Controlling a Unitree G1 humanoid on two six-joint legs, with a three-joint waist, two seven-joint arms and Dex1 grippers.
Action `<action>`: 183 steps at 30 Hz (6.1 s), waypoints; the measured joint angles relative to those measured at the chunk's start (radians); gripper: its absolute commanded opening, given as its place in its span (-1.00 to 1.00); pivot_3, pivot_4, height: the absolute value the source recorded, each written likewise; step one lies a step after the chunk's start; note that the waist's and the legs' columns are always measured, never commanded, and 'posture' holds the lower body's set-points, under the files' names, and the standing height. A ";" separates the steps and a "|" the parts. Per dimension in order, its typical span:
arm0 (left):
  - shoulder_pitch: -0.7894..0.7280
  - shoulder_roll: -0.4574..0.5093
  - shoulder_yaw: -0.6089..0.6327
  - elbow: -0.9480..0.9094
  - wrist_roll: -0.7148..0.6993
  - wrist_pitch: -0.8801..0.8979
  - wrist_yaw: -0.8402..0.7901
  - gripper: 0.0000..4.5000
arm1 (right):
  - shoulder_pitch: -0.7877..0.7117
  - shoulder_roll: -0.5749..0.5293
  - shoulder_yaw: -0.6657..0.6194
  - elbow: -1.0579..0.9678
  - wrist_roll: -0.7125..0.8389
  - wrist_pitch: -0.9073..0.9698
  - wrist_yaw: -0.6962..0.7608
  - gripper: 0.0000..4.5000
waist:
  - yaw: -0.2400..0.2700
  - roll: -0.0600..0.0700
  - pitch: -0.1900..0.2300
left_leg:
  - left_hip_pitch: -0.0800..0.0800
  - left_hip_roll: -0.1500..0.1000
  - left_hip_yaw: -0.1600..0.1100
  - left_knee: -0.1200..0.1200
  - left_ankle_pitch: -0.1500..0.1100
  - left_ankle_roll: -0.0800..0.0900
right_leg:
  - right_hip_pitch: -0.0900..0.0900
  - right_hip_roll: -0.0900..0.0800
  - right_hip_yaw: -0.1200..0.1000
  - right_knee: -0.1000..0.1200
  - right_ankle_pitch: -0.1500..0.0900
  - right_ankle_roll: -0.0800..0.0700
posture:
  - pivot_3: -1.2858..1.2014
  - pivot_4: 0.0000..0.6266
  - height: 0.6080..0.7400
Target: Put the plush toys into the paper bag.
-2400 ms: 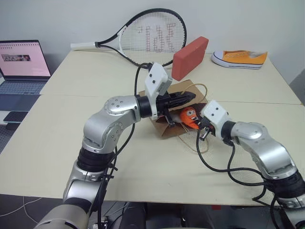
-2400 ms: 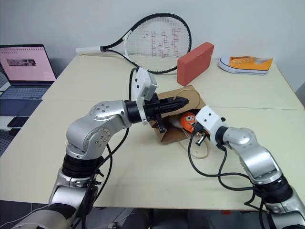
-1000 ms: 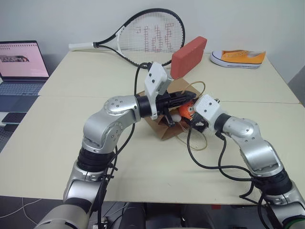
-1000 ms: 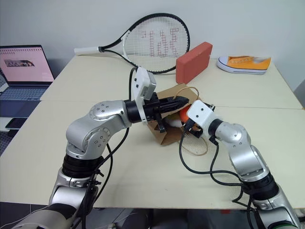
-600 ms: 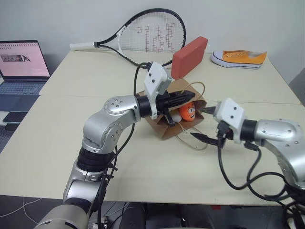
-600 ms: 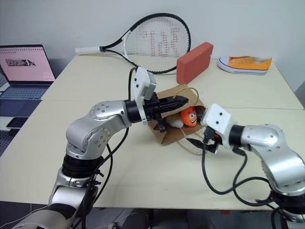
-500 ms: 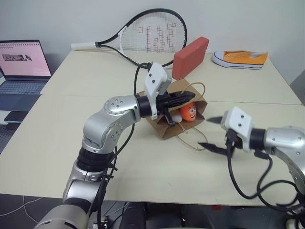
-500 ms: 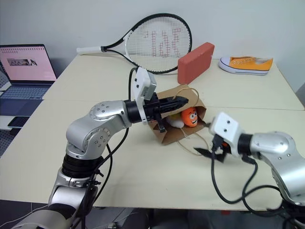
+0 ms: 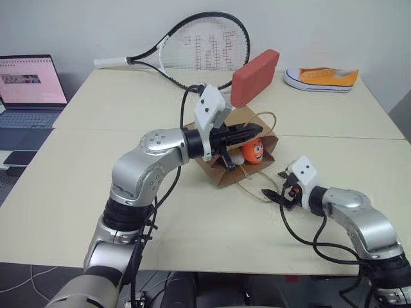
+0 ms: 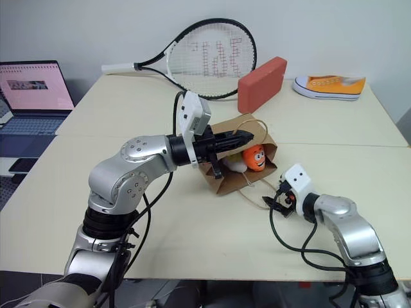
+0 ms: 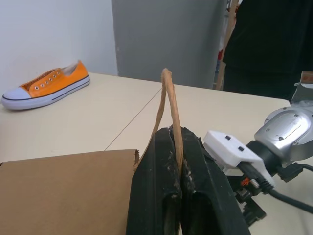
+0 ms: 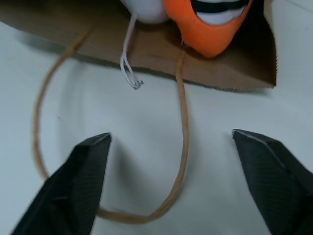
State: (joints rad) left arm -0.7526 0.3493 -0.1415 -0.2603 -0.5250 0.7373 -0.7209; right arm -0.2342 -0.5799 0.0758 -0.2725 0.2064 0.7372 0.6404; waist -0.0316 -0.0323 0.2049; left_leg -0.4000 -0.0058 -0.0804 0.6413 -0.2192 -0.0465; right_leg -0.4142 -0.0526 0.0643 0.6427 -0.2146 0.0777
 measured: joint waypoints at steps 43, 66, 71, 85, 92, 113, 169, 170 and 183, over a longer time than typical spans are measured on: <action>-0.338 0.054 -0.051 0.459 0.184 -0.299 -0.330 -1.00 | -0.210 -0.469 -0.507 -0.188 0.868 0.604 0.138 -0.98 | 0.002 0.000 0.001 | -0.002 0.000 0.001 -0.001 0.000 0.000 | -0.002 0.000 0.000 -0.002 -0.002 -0.004 | 0.03 -0.52 1.00; -0.381 -0.054 -0.024 0.581 0.214 -0.354 -0.337 -1.00 | -0.275 -0.518 -0.482 -0.125 0.872 0.547 0.100 -0.98 | 0.001 0.000 0.001 | -0.008 0.000 0.000 0.000 0.000 0.000 | -0.007 0.000 0.000 -0.001 0.000 0.001 | 0.03 -0.52 1.00; -0.381 -0.076 -0.026 0.592 0.218 -0.353 -0.339 -0.91 | -0.265 -0.501 -0.442 -0.100 0.823 0.521 0.057 -0.99 | -0.001 0.000 0.001 | -0.008 0.000 0.001 0.000 0.000 0.000 | -0.007 0.000 0.000 -0.001 0.001 0.001 | 0.03 -0.52 1.00; -0.305 0.051 0.017 0.465 0.150 -0.228 -0.420 0.95 | -0.346 -0.488 -0.443 -0.034 0.777 0.495 0.015 1.00 | -0.001 0.001 0.001 | -0.008 0.000 0.000 0.000 0.000 0.001 | -0.008 0.000 0.000 0.000 0.000 0.001 | 0.03 -0.52 1.00; -0.234 0.162 0.071 0.404 0.145 -0.198 -0.391 0.99 | -0.344 -0.555 -0.477 0.012 0.694 0.367 0.074 1.00 | -0.001 0.001 0.001 | -0.008 0.000 0.000 0.001 0.000 0.001 | -0.008 0.000 0.000 0.000 0.001 0.001 | 0.03 -0.52 1.00; 0.300 0.209 0.195 -0.056 -0.067 -0.094 -0.225 0.99 | 0.061 -0.518 -0.633 -0.369 0.727 0.155 0.323 1.00 | 0.003 0.000 0.000 | 0.000 0.001 0.002 0.004 0.000 0.001 | 0.000 0.000 0.001 0.000 -0.003 -0.005 | 0.03 -0.52 1.00; 0.261 -0.043 0.023 0.195 0.130 -0.344 -0.096 -0.55 | 0.008 -0.541 -0.511 -0.492 0.867 0.097 0.166 1.00 | 0.005 0.000 0.000 | -0.001 0.000 0.001 0.003 0.000 0.000 | 0.001 0.000 0.001 -0.001 -0.003 -0.005 | 0.03 -0.52 1.00; 0.260 -0.044 0.022 0.196 0.132 -0.352 -0.097 -0.69 | 0.009 -0.541 -0.507 -0.492 0.866 0.095 0.165 1.00 | 0.005 0.000 0.000 | -0.001 0.000 0.002 0.003 0.000 0.000 | 0.001 0.000 0.001 -0.001 -0.003 -0.005 | 0.03 -0.52 1.00; 0.187 -0.028 0.022 0.310 0.123 -0.404 -0.216 -0.98 | 0.128 -0.522 -0.581 -0.503 0.759 0.047 0.174 1.00 | 0.006 0.000 0.000 | -0.002 0.000 0.001 0.003 0.000 0.000 | 0.001 0.000 0.001 -0.002 -0.003 -0.005 | 0.03 -0.52 1.00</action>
State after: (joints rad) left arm -0.5657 0.3216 -0.1197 0.0499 -0.4020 0.3329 -0.9369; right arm -0.1060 -1.1020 -0.5056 -0.7755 0.9653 0.7845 0.8145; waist -0.0254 -0.0321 0.2054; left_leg -0.4017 -0.0058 -0.0790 0.6438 -0.2196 -0.0460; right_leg -0.4137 -0.0529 0.0650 0.6408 -0.2173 0.0730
